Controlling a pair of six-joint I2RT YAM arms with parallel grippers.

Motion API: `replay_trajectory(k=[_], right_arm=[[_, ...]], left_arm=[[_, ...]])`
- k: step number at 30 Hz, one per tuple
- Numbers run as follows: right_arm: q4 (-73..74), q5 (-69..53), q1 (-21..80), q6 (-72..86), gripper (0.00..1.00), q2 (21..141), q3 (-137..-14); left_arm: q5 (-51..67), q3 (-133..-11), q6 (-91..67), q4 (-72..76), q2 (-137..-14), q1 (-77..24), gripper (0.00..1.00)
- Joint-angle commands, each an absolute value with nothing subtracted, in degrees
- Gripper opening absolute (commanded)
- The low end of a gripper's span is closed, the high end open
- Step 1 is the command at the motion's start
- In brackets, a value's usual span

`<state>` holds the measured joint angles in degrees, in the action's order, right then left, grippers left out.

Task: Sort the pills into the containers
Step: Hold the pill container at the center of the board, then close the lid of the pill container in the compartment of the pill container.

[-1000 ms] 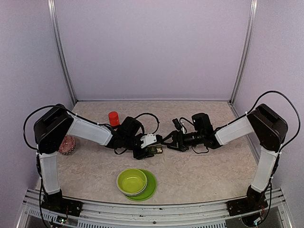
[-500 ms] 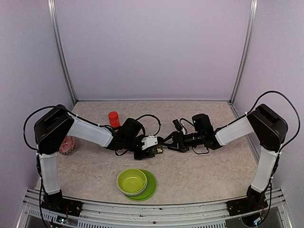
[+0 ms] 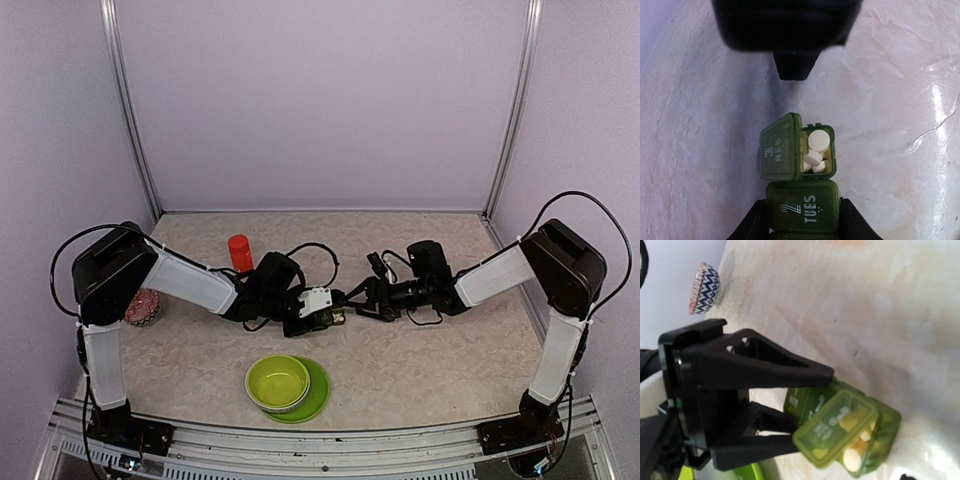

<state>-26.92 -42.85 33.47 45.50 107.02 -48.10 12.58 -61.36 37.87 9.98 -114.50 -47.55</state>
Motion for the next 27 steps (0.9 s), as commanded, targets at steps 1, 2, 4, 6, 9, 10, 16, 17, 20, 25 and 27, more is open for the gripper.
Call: replay_trajectory(k=[1,2,4,6,9,10,16,17,20,25,27], right_arm=[[-28.12,-43.55,32.87,45.87,0.84,107.07,-47.79],[-28.12,-43.59,32.87,45.81,0.84,107.23,-47.93],[-28.09,-43.59,32.87,45.84,0.84,107.68,-48.12],[-28.06,-43.66,32.87,45.86,0.84,108.04,-48.37],[-27.98,-43.7,32.87,45.75,0.84,108.4,-48.79],[-27.93,-43.69,32.89,45.71,0.84,108.63,-48.9],[-28.4,-44.5,33.6,46.16,0.83,110.01,-49.39],[-28.65,-44.62,33.78,46.34,0.83,110.16,-49.39],[-30.32,-45.11,34.0,47.56,0.83,110.65,-49.1],[-32.48,-45.97,34.1,49.73,0.83,111.58,-49.22],[-33.43,-46.5,34.1,50.68,0.83,111.94,-49.22]], left_arm=[[12.87,-59.1,36.54,12.72,-112.63,-48.03,0.36],[13.26,-58.63,36.3,13.19,-112.07,-48.04,0.36],[13.77,-58.49,36.03,13.42,-111.19,-48.04,0.35],[13.89,-58.67,35.83,12.89,-110.98,-48.14,0.35],[14.16,-59.74,35.61,11.25,-111.49,-48.16,0.3],[14.03,-59.98,35.48,11.03,-111.71,-48.24,0.28],[13.74,-58.81,34.33,12.91,-111.04,-48.63,0.27],[13.41,-58.4,34.23,13.51,-110.66,-48.75,0.27],[13.1,-57.59,33.98,14.72,-109.69,-48.93,0.26],[12.49,-56.71,33.88,15.96,-108.92,-49.45,0.26],[12.12,-56.33,33.84,16.41,-108.68,-49.69,0.26]])
